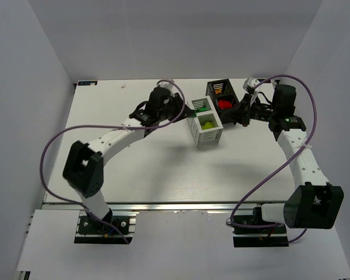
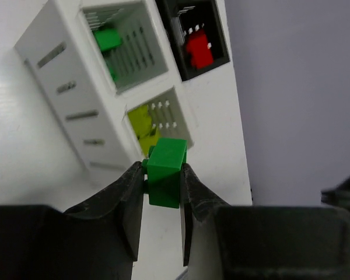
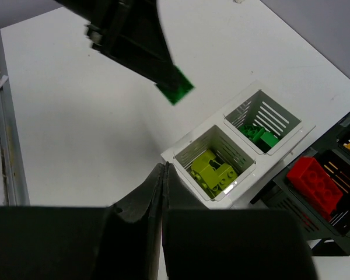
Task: Sort the legos into containers by color
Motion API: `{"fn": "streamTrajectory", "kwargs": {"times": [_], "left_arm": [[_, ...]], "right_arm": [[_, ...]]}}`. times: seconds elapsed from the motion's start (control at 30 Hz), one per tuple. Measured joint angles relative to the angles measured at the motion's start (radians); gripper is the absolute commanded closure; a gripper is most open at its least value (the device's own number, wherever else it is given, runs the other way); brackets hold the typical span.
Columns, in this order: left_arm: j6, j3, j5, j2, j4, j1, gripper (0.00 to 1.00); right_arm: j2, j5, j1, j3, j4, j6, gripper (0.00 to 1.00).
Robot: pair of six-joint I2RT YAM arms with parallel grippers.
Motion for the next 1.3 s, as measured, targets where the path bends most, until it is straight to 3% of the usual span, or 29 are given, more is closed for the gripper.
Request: {"fn": "streamTrajectory", "kwargs": {"times": [0.3, 0.63, 0.73, 1.0, 1.13, 1.17, 1.3], "left_arm": [[0.107, 0.386, -0.036, 0.345, -0.006, -0.018, 0.84], [0.147, 0.583, -0.138, 0.504, -0.129, -0.018, 0.42], [0.151, 0.601, -0.145, 0.51, -0.144, -0.018, 0.39], [0.151, 0.619, -0.154, 0.51, -0.156, -0.018, 0.42], [0.172, 0.6, -0.189, 0.48, -0.172, -0.018, 0.42], [0.182, 0.573, -0.201, 0.455, -0.17, -0.018, 0.37], [0.215, 0.393, -0.267, 0.275, -0.164, -0.016, 0.23]], "right_arm": [[-0.017, 0.0, -0.004, -0.007, -0.027, -0.012, 1.0], [-0.019, -0.001, -0.008, -0.013, -0.064, -0.018, 1.0], [-0.019, -0.001, -0.008, -0.013, -0.064, -0.018, 1.0], [-0.019, -0.001, -0.008, -0.013, -0.071, -0.037, 0.99], [-0.019, -0.005, -0.009, -0.013, -0.096, -0.077, 0.85], [-0.019, -0.006, -0.009, -0.013, -0.101, -0.089, 0.72], [-0.017, -0.008, -0.009, -0.012, -0.119, -0.123, 0.47]]}}
